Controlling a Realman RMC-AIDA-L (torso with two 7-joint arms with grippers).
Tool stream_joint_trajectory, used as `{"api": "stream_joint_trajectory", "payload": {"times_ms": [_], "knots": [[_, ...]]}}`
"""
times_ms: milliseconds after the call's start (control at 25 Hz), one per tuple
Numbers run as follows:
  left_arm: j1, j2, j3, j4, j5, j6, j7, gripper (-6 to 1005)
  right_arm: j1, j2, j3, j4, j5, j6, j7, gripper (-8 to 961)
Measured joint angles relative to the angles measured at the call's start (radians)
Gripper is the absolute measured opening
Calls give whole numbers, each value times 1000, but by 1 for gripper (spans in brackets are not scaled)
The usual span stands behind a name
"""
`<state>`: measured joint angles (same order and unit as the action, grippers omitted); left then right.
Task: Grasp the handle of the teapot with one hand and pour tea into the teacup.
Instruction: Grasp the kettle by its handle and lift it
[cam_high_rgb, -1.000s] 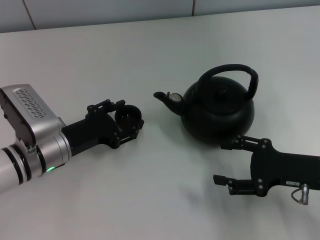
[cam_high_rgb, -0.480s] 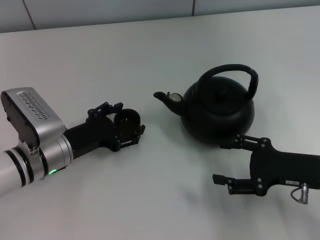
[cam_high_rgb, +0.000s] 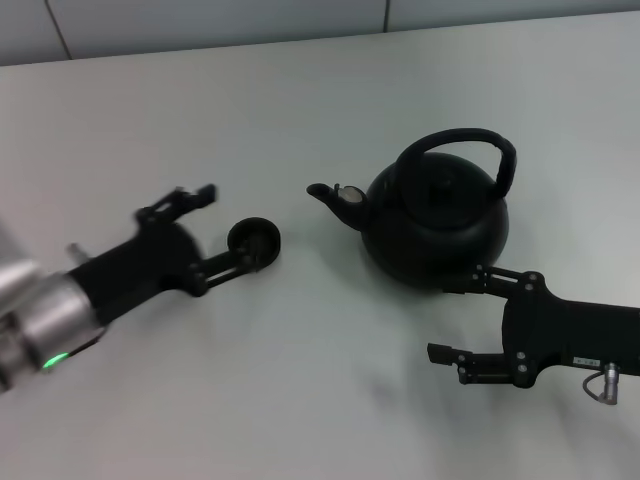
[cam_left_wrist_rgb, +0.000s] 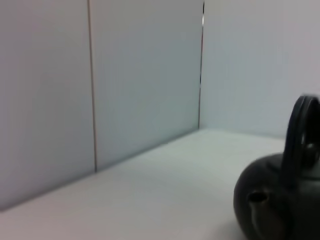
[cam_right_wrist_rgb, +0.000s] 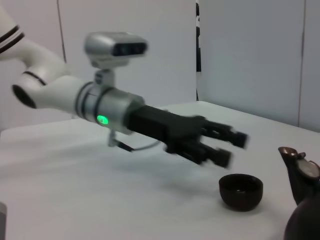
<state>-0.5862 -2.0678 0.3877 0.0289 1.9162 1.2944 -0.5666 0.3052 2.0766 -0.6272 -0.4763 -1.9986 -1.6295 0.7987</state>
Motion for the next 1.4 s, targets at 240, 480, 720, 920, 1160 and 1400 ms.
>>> {"api": "stream_joint_trajectory", "payload": {"times_ms": [240,480,720,920,1160,1400], "knots": [[185,8,5,218,2,315,-128,847,0,0,3,-7,6,-2,1,819],[307,32,2,363,3,502,-226,849,11,0,3,-2,12,-4,3,819],[314,41,15,368,8,505,-228,849,20,0,3,1,12,-6,4,818],[314,41,89,377,10,451,-222,849,16,0,3,1,12,-6,7,818],[330,48,198,405,11,321,-222,850,5,0,3,1,12,-6,5,818],[332,50,211,407,12,308,-222,850,-4,0,3,1,12,-7,2,819]]}}
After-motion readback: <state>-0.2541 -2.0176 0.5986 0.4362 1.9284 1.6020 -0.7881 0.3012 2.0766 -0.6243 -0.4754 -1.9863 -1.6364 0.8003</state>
